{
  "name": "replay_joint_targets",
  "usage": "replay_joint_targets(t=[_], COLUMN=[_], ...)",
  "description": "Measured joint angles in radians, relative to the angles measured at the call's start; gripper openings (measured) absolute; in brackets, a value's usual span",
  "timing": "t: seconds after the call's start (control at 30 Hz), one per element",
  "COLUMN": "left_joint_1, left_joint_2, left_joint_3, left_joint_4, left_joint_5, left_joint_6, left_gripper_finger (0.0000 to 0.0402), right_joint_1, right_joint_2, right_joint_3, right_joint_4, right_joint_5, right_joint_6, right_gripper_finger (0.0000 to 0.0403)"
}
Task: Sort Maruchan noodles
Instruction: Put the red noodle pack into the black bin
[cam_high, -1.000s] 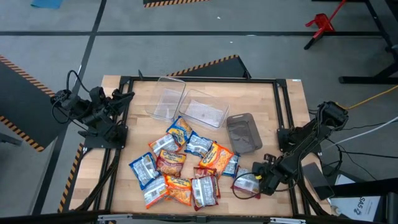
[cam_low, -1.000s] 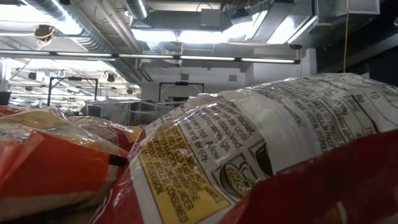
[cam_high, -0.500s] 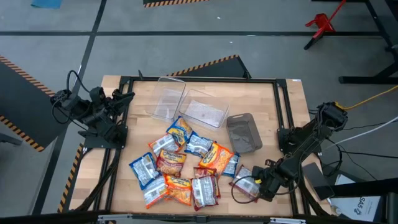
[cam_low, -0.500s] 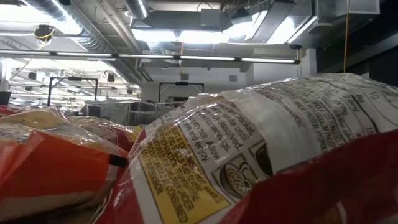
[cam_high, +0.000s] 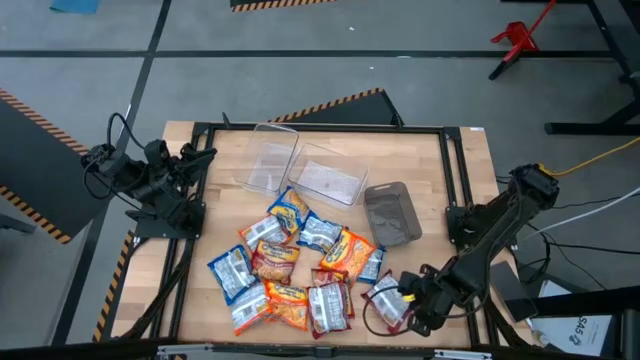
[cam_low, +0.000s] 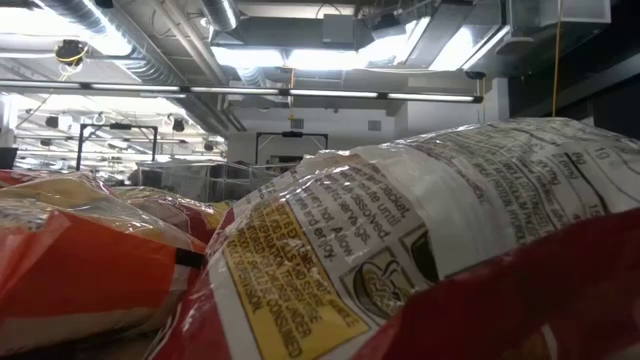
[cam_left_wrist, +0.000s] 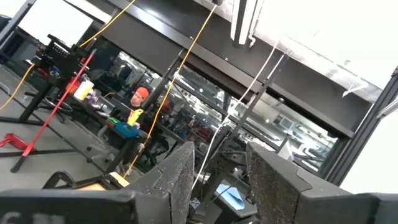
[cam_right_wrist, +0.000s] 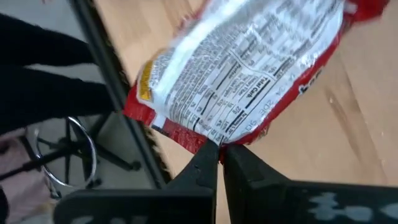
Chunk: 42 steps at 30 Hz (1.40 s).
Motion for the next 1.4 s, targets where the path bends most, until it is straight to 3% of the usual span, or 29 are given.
replay_joint_targets(t=[0.6, 0.87, 1.03, 1.27, 1.4], left_joint_1=[0.000, -0.001, -0.001, -0.001, -0.001], left_joint_2=[0.000, 0.000, 0.000, 0.000, 0.000], left_joint_3=[0.000, 0.000, 0.000, 0.000, 0.000], left_joint_4=[-0.043, -0.070, -0.070, -0.071, -0.072], left_joint_5=[0.009, 0.011, 0.010, 0.006, 0.002], left_joint_6=[-0.010, -0.055, -0.056, -0.054, -0.054], left_gripper_finger=[0.0141, 0.0141, 0.0141, 0.0141, 0.0141], right_joint_1=[-0.202, -0.305, -0.399, -0.505, -0.549], right_joint_2=[-0.001, -0.003, -0.035, -0.078, -0.118], right_joint_3=[0.439, 0.627, 0.589, 0.422, 0.314], right_joint_4=[-0.509, -0.820, -0.866, -0.860, -0.771], right_joint_5=[0.236, 0.426, 0.500, 0.478, 0.455], right_joint_6=[-0.121, -0.159, -0.151, -0.185, -0.197], right_gripper_finger=[0.0000, 0.0000, 0.0000, 0.0000, 0.0000])
